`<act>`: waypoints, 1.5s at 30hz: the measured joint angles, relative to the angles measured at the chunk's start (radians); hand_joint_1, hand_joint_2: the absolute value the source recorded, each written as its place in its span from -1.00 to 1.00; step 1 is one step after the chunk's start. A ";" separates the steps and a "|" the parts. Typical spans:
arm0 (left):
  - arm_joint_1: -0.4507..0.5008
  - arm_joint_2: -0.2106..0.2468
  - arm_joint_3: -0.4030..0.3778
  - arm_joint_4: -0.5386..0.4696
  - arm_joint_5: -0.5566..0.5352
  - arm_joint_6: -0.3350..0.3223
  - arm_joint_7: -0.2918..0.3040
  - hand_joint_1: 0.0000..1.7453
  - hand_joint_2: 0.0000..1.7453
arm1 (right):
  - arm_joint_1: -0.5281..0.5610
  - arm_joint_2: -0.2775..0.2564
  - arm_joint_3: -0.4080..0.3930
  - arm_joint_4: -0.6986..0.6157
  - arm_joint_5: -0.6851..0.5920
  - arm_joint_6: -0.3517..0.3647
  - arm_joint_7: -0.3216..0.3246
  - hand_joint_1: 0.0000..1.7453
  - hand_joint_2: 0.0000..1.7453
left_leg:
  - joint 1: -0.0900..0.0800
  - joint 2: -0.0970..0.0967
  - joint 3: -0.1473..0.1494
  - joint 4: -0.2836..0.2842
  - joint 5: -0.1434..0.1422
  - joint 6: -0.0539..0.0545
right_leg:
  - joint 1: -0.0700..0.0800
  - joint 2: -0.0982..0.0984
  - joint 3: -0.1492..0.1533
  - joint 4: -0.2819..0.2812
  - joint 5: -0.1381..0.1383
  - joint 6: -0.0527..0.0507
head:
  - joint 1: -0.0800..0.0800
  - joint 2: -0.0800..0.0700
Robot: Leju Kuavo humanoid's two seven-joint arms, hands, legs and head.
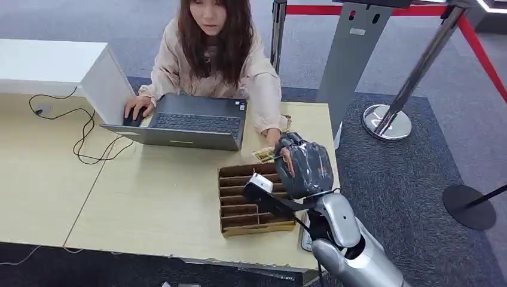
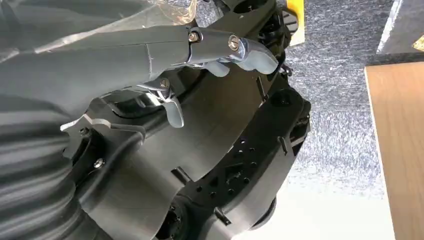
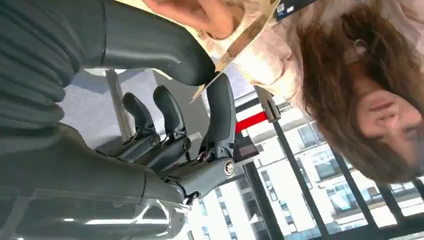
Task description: Pass the card to the sensor for recognition and then transmit it.
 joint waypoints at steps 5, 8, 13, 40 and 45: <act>0.000 0.000 0.000 0.000 0.000 -0.002 -0.003 -1.00 1.00 | -0.021 0.001 0.000 -0.017 -0.002 0.000 0.000 0.62 1.00 | 0.000 0.000 0.000 0.000 0.000 0.000 | 0.000 0.000 0.000 0.000 0.000 0.000 | 0.000 0.000; 0.000 0.000 0.000 0.000 0.000 -0.003 -0.006 -1.00 1.00 | -0.033 0.005 0.001 -0.024 -0.010 0.001 0.000 0.66 1.00 | 0.000 0.000 0.000 0.000 0.000 0.000 | 0.000 0.000 0.000 0.000 0.000 0.000 | 0.000 0.000; 0.000 -0.001 0.000 0.000 -0.001 -0.008 -0.009 -1.00 1.00 | -0.052 0.015 0.002 -0.025 -0.022 0.001 0.001 0.66 1.00 | 0.000 0.000 0.000 0.000 0.000 0.000 | 0.000 0.000 0.000 0.000 0.000 0.000 | 0.000 0.000; -0.044 -0.100 0.000 -0.015 0.024 0.135 0.093 -1.00 1.00 | -0.171 0.069 0.020 0.119 -0.127 -0.039 -0.045 0.82 1.00 | 0.000 0.000 -0.001 0.001 0.000 0.000 | -0.001 0.000 0.000 0.000 0.001 0.001 | 0.000 0.000; -0.048 -0.110 0.000 -0.016 0.024 0.137 0.097 -1.00 1.00 | -0.174 0.077 0.024 0.154 -0.130 -0.045 -0.053 0.82 1.00 | 0.000 0.000 -0.001 0.000 0.000 0.000 | 0.000 0.000 0.000 0.000 0.001 0.001 | 0.000 0.000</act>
